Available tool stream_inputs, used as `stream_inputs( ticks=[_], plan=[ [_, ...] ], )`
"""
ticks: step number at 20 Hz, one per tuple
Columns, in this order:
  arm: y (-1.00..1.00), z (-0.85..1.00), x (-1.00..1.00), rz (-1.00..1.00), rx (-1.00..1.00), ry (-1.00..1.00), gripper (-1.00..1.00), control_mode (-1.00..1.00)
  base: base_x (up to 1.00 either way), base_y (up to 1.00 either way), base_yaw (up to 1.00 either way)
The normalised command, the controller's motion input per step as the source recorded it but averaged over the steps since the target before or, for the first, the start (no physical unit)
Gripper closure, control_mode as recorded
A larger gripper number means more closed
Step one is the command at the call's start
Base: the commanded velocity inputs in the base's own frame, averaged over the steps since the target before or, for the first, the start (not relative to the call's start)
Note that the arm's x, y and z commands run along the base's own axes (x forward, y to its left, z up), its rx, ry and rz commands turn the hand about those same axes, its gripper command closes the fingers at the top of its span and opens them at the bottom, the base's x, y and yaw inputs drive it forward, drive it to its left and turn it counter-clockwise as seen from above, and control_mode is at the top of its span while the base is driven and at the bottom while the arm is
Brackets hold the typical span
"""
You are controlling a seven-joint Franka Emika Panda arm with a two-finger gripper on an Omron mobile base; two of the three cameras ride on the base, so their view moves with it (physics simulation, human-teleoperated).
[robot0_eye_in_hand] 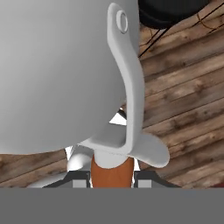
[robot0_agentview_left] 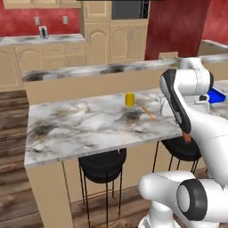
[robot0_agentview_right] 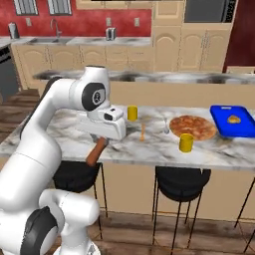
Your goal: Take the pizza cutter from the drawer on the left and place it on the dining counter for cutting.
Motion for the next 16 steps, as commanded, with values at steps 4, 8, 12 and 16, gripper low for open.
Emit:
stream_inputs(
  ticks=[4, 8, 12, 16],
  plan=[
    [0.0, 0.0, 0.0, 0.0, 0.0, 0.0, 1.0, 1.0, 0.47, -0.68, 0.41],
    [0.0, 0.0, 0.0, 0.0, 0.0, 0.0, 1.0, 1.0, 0.31, -0.69, 0.28],
    [0.0, 0.0, 0.0, 0.0, 0.0, 0.0, 1.0, 1.0, 0.29, -0.4, 0.08],
    [0.0, 0.0, 0.0, 0.0, 0.0, 0.0, 1.0, 1.0, 0.54, -0.18, 0.0]
  ],
)
